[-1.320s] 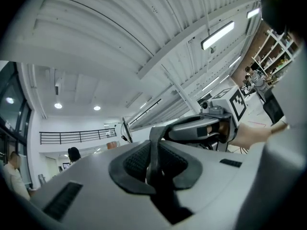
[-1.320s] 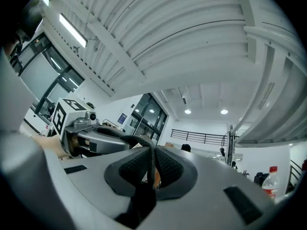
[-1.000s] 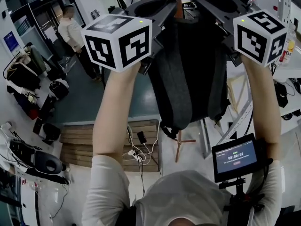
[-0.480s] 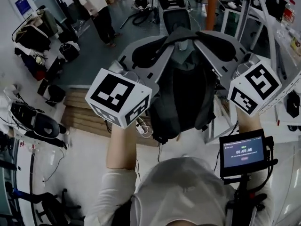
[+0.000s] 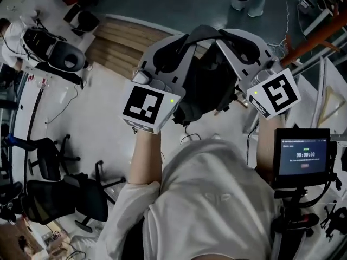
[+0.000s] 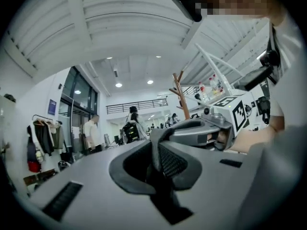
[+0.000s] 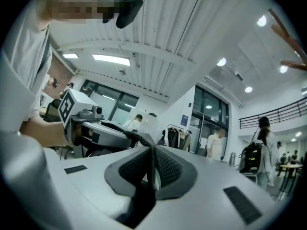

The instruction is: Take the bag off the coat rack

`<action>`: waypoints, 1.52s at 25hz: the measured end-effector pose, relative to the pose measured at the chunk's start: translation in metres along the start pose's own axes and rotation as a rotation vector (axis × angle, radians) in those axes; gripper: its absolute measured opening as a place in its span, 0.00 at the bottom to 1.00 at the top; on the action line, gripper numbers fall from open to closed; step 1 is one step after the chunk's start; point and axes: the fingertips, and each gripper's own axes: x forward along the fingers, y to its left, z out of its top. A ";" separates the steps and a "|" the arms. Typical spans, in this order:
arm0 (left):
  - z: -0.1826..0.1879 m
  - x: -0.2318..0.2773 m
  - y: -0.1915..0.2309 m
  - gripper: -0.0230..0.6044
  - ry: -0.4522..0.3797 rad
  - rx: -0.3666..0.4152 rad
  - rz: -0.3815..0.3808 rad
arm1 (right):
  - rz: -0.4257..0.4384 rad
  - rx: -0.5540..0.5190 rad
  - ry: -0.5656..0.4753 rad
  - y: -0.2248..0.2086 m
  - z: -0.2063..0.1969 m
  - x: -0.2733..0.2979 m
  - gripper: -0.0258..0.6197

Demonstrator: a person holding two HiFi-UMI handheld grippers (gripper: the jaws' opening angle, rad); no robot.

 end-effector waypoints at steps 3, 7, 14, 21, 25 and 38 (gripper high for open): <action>-0.048 -0.024 0.026 0.11 0.049 -0.004 0.101 | 0.095 0.016 -0.033 0.030 -0.034 0.039 0.11; -0.097 -0.067 0.049 0.11 0.125 -0.020 0.247 | 0.213 0.060 -0.031 0.078 -0.066 0.079 0.11; -0.135 -0.135 0.079 0.11 0.184 -0.057 0.376 | 0.355 0.084 -0.066 0.150 -0.079 0.125 0.11; -0.133 -0.159 0.087 0.11 0.188 -0.041 0.439 | 0.413 0.071 -0.091 0.170 -0.070 0.136 0.11; -0.131 -0.166 0.088 0.11 0.169 -0.061 0.447 | 0.425 0.050 -0.072 0.176 -0.066 0.136 0.11; -0.139 -0.158 0.087 0.11 0.168 -0.114 0.439 | 0.409 0.062 -0.040 0.173 -0.079 0.138 0.11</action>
